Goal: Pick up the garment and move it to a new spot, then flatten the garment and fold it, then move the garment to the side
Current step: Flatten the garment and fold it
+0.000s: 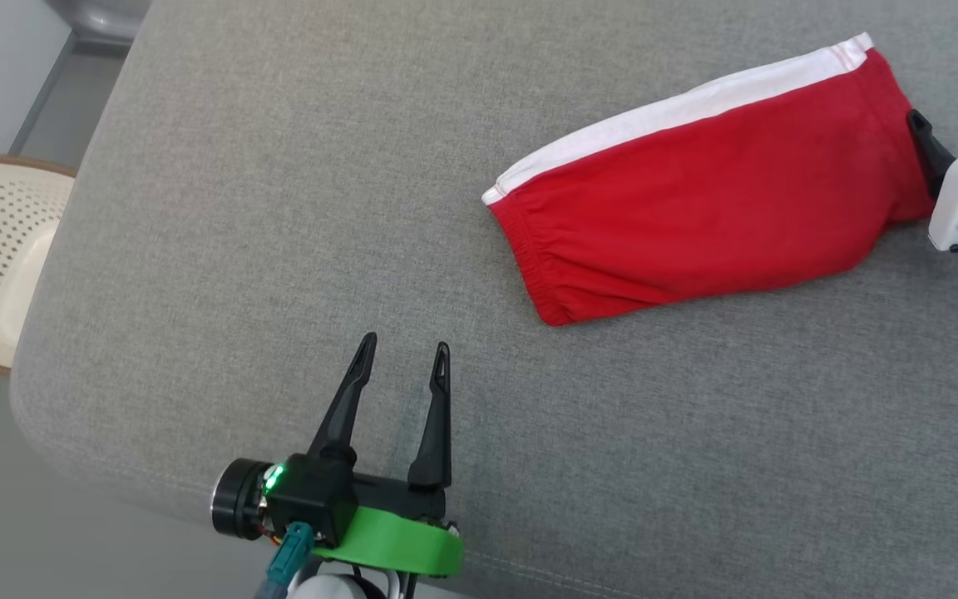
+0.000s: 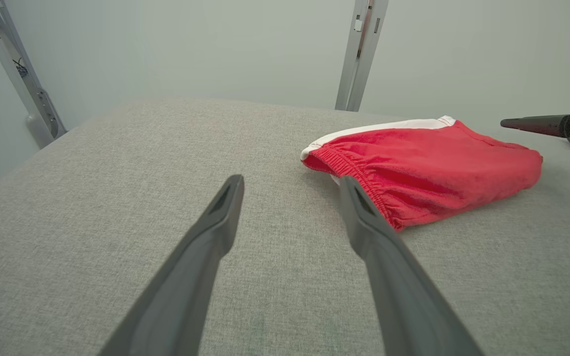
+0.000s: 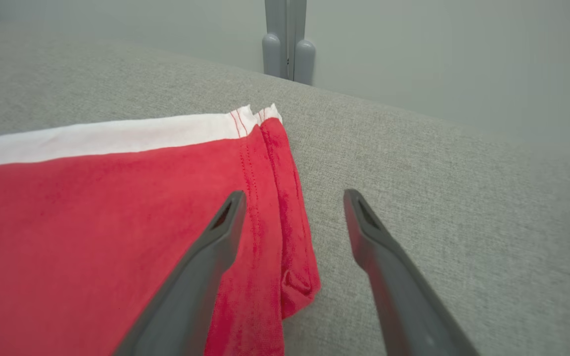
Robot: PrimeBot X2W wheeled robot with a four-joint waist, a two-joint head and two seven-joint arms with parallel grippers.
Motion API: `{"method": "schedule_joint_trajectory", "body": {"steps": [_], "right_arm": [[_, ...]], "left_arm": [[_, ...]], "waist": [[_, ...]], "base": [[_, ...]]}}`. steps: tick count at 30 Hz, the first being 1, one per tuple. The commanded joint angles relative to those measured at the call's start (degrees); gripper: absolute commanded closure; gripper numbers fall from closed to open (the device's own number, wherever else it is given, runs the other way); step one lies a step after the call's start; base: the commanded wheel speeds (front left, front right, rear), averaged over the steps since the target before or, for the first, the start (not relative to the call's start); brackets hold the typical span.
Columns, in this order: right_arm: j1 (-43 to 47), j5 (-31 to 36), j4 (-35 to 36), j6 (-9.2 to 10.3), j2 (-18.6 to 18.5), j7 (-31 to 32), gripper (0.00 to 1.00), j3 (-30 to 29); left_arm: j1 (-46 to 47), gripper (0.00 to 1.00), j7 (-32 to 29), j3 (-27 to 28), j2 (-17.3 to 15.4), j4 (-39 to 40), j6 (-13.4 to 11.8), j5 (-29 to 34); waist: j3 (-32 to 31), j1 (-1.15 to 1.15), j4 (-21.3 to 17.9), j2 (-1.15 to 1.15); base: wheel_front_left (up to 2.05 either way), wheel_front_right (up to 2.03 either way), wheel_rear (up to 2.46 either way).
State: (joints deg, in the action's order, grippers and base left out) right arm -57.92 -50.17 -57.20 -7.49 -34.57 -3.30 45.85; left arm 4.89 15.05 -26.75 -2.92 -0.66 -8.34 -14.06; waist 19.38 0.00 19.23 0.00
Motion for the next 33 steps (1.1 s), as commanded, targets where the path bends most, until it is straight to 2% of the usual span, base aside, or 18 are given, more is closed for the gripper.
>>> {"method": "schedule_joint_trajectory", "body": {"steps": [1, 6, 12, 13, 16, 17, 25, 33], "right_arm": [[-0.7, 0.0, -0.2, -0.01, 0.1, 0.9, 0.0, 0.7], [-3.0, -0.7, -2.0, 0.01, -1.3, 3.1, 0.0, 1.8], [-2.9, -1.0, -4.2, -0.01, -0.3, 3.1, 0.0, 3.4], [-2.7, -1.1, -4.2, -0.01, -0.1, 3.1, 0.45, 3.7], [-2.0, -1.9, -3.8, -0.01, 0.0, 3.0, 0.45, 4.5], [-1.8, -2.4, -3.7, -0.01, -0.1, 2.9, 1.0, 4.6], [3.2, -6.7, -2.4, 0.06, 0.1, -2.5, 1.0, 4.5], [8.5, -9.7, 0.8, 0.06, -3.7, -6.4, 1.0, 5.6]], "left_arm": [[1.2, 0.0, 0.1, -0.3, 0.0, -0.1, -0.4, -0.3], [2.9, 0.0, 0.1, -2.1, 0.0, -0.3, -0.4, -1.0], [4.0, 0.0, 0.1, -3.0, 0.0, -0.7, -0.7, -0.7], [4.1, 0.0, 0.1, -3.1, 0.0, -0.8, -0.7, -0.5], [4.5, 0.0, 0.1, -2.9, 0.0, -1.2, -0.6, 0.1], [4.5, 0.0, 0.1, -2.7, 0.0, -1.3, -0.6, 0.3], [2.7, 0.0, 0.1, -0.6, 0.0, -2.7, 0.2, 2.6], [1.2, 0.0, 0.1, 1.7, 0.0, -2.8, 1.2, 4.1]], "waist": [[3.7, 0.0, 2.7, 0.0], [6.0, 0.0, 3.6, 0.0], [6.4, 0.0, 3.3, 0.0], [6.3, 0.0, 3.2, 0.0], [6.0, 0.0, 2.4, 0.0], [5.8, 0.0, 2.2, 0.0], [1.7, 0.0, -2.9, 0.0], [-2.2, 0.0, -9.3, 0.0]], "base": [[0.0, 0.0, 0.0], [0.0, 0.0, 0.0], [0.0, 0.0, 0.0], [0.0, 0.0, 0.0], [0.0, 0.0, 0.0], [0.0, 0.0, 0.0], [0.0, 0.0, 0.0], [0.0, 0.0, 0.0]]}}
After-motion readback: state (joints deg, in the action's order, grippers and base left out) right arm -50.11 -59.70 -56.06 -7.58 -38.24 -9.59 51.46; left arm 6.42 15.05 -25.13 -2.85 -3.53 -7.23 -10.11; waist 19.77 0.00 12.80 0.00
